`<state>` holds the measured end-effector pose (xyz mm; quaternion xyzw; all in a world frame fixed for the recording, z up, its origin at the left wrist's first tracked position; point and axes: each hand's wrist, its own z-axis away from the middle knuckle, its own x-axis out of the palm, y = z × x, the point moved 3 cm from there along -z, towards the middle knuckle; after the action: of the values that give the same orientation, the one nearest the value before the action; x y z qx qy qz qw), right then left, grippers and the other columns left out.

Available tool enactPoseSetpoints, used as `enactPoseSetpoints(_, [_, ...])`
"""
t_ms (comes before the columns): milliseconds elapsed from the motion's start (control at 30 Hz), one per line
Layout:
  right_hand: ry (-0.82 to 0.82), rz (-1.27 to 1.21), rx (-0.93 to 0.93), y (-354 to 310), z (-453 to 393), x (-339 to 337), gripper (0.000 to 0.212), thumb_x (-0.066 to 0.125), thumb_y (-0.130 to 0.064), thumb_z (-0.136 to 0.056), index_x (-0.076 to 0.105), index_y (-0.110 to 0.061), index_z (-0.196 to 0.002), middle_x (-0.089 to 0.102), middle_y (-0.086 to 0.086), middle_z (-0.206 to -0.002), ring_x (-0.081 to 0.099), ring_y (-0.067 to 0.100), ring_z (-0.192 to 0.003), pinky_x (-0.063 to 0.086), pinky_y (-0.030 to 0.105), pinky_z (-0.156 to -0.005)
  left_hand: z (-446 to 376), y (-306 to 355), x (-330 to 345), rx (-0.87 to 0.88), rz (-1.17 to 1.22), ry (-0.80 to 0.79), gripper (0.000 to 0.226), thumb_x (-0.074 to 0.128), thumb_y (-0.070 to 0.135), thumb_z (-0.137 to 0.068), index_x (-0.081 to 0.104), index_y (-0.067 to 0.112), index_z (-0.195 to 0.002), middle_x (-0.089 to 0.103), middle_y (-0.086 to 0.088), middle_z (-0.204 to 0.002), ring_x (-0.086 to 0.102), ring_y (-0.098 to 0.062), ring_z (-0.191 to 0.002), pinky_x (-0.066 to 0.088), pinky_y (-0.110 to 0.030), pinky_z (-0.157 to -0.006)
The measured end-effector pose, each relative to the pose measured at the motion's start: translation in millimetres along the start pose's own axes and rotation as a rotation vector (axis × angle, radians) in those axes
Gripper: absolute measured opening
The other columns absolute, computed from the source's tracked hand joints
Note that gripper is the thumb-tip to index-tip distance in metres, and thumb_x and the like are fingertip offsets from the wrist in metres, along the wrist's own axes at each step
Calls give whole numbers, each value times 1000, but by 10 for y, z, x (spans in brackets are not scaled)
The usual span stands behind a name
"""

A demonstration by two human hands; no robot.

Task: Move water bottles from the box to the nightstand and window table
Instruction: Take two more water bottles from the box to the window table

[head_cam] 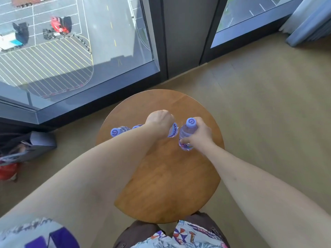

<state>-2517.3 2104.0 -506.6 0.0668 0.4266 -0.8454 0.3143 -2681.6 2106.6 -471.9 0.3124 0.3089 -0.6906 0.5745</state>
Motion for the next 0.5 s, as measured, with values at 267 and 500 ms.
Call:
enactPoseSetpoints(267, [-46,239,-183,-115,-159,153,61,87,5,-59,67,-29,-105,62,4,-115,61,21,-91,47,7,-57,-32,-17,66,92,-142,-39,22,66,3,-79,64,22,-89,55,4,-80,52,-23,-73,27,-28,-48])
enactPoseSetpoints(500, [-15,295,-182,-162,-182,106,54,94,-29,-67,70,-26,-116,57,5,-110,57,18,-95,40,23,-81,-5,-229,148,62,93,29,42,80,21,-78,65,21,-117,61,-4,-106,59,-26,-95,49,-37,-69])
